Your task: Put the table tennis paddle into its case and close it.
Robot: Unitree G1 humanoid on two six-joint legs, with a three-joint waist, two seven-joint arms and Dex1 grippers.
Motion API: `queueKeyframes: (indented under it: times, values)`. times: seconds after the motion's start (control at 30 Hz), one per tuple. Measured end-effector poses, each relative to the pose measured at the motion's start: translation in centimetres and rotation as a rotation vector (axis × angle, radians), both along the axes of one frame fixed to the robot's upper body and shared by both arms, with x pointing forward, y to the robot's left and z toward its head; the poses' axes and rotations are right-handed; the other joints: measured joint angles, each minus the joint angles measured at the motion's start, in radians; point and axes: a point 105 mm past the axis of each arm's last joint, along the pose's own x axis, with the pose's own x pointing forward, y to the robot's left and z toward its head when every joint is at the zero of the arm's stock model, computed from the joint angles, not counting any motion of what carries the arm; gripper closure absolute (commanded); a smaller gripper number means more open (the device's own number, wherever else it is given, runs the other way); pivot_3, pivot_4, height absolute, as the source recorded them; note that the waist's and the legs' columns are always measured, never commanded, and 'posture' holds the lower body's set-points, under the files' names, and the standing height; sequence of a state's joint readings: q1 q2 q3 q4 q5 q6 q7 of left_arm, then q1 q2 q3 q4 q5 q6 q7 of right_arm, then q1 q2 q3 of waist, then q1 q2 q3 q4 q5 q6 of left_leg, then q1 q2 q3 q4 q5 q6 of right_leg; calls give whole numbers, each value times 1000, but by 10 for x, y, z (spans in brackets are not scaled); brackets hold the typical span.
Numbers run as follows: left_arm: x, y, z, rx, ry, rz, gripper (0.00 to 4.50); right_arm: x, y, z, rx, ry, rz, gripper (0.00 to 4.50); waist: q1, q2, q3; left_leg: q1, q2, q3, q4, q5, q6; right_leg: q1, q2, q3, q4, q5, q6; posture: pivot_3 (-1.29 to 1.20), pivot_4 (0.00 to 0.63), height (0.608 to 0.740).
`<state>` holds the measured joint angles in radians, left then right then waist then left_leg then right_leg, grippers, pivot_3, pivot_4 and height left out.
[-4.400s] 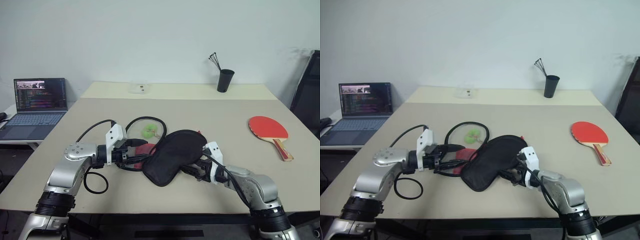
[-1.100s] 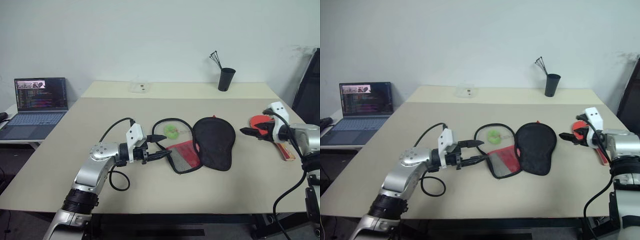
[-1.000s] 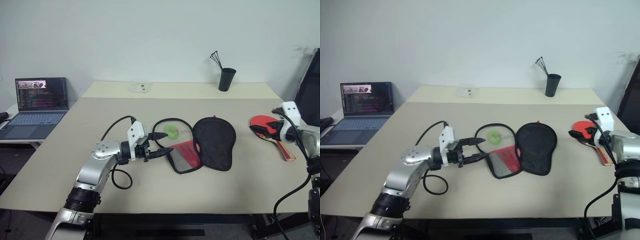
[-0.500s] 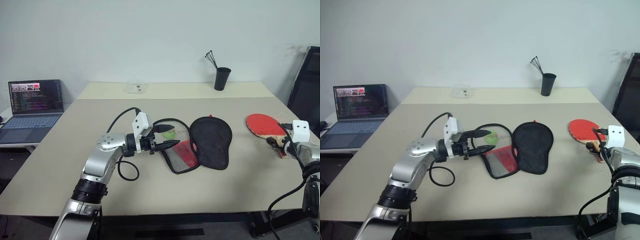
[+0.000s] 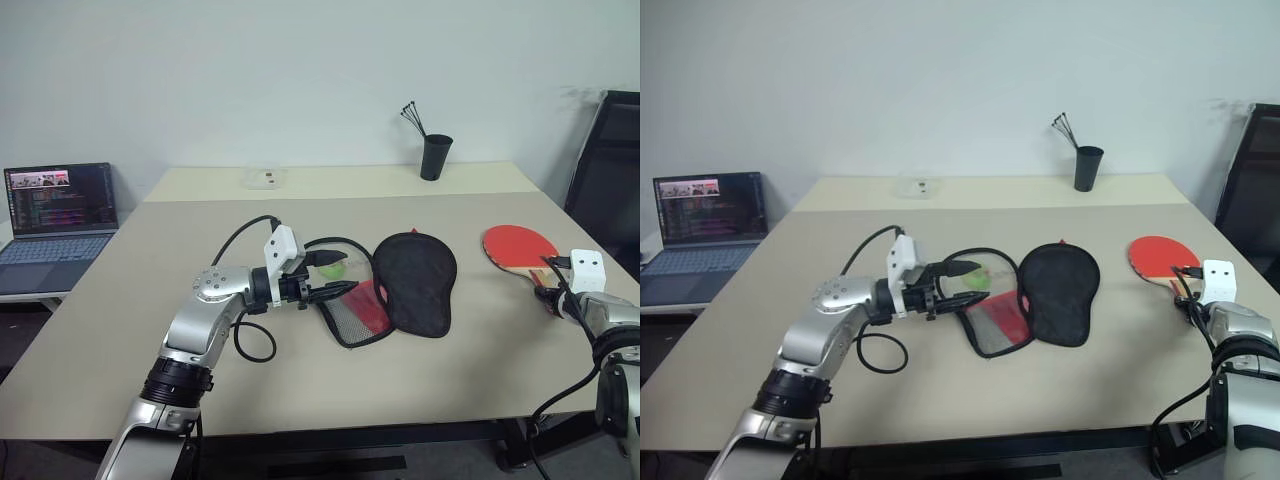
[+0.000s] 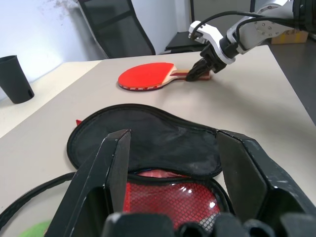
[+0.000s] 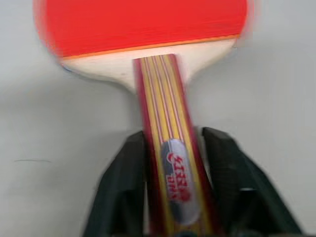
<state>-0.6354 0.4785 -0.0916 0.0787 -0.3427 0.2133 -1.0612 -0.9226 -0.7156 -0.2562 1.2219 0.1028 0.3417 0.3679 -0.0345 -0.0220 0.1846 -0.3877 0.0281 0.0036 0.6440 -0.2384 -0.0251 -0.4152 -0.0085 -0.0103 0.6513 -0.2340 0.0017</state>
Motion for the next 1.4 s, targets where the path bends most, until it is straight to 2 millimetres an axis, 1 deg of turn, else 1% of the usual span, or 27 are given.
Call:
queueKeyframes:
  times: [0.2, 0.33, 0.43, 0.5, 0.53, 0.6, 0.7, 0.8, 0.87, 1.0, 1.07, 1.1, 1.17, 1.23, 1.4]
  values:
    - [0, 2, -1, 9, -1, 5, 1532, -1, 3, 2, 13, 23, 5, 3240, 0, 0, 0, 2, 1, 1, -1, 0, 0, 0, 1, 1, 1, 0, 0, 0, 150, 740]
    - [-1, 6, -5, 22, 10, 9, 1532, -16, 13, 2, 35, 67, 53, 3245, 3, 0, 0, 1, 1, 1, -1, 0, 0, 0, 1, 1, 0, 0, 0, 0, 150, 740]
    - [-2, 7, -6, 27, 14, 0, 1532, -38, 31, 1, 56, 103, 103, 3251, 6, 1, 0, -4, 1, 0, 0, 0, 1, -5, 1, 0, 2, 0, 0, 0, 150, 740]
    - [-4, 5, -7, 25, 17, -11, 1532, -61, 47, -2, 55, 134, 137, 3252, 9, 1, 0, -6, 2, -1, 0, 0, 1, -6, 1, 0, 3, 0, 0, 0, 150, 740]
    - [-4, 5, -7, 26, 17, -15, 1532, -67, 53, -3, 58, 142, 150, 3252, 9, 1, 0, -5, 2, -1, 1, 0, 0, -6, 1, 0, 3, 0, 0, 0, 150, 740]
    - [-6, 2, -7, 25, 20, -36, 1532, -86, 65, -5, 61, 170, 163, 3252, 8, 1, -1, -4, 1, -1, 1, 0, 0, -6, 1, 0, 4, 0, 0, 0, 150, 740]
    - [-8, -2, -8, 22, 23, -56, 1532, -113, 72, -9, 47, 208, 163, 3253, 10, 0, -1, -4, 1, -1, 2, 0, 0, -6, 1, 0, 5, 0, 0, 0, 150, 740]
    - [-9, -2, -9, 25, 26, -68, 1532, -127, 75, -11, 43, 228, 152, 3253, 10, 0, -1, -4, 0, -1, 2, 0, 0, -6, 1, 0, 5, 0, 0, 0, 150, 740]
    - [-8, -3, -11, 28, 32, -72, 1532, -130, 76, -12, 49, 225, 144, 3253, 10, 0, -1, -4, 0, -1, 2, 0, 0, -6, 1, 0, 5, -1, 0, 0, 150, 740]
    - [-9, -6, -12, 30, 24, -88, 1532, -128, 78, -11, 49, 219, 145, 3253, 9, 0, -1, -4, 0, -1, 2, 0, 1, -6, 1, 0, 5, -1, 0, 0, 150, 740]
    - [-9, -6, -11, 33, 21, -93, 1532, -125, 78, -11, 50, 216, 146, 2519, 7, -1, -1, -4, 0, 0, 2, 0, 1, -5, 1, 0, 5, -1, 0, 0, 150, 740]
    - [-8, -6, -11, 33, 22, -93, 1532, -124, 79, -11, 51, 215, 151, 2332, 6, -1, -2, -4, 0, 0, 2, 0, 1, -5, 1, 1, 5, 0, 0, 0, 150, 740]
    - [-8, -6, -11, 36, 22, -93, 1532, -119, 81, -11, 57, 209, 163, 1711, 4, -2, -2, -4, 0, 0, 2, 0, 1, -5, 1, 1, 6, 0, 0, 0, 150, 740]
    - [-8, -5, -12, 40, 22, -91, 1532, -114, 86, -11, 74, 195, 175, 1711, 3, -4, -3, -3, 0, 0, 2, 0, 1, -5, 1, 1, 6, 0, 1, 0, 150, 740]
    - [-10, -1, -14, 54, 40, -98, 1532, -100, 89, -9, 88, 168, 193, 1711, 0, -4, -3, -2, 1, 1, 2, 0, 1, -5, 2, 2, 7, 0, 1, 0, 150, 740]
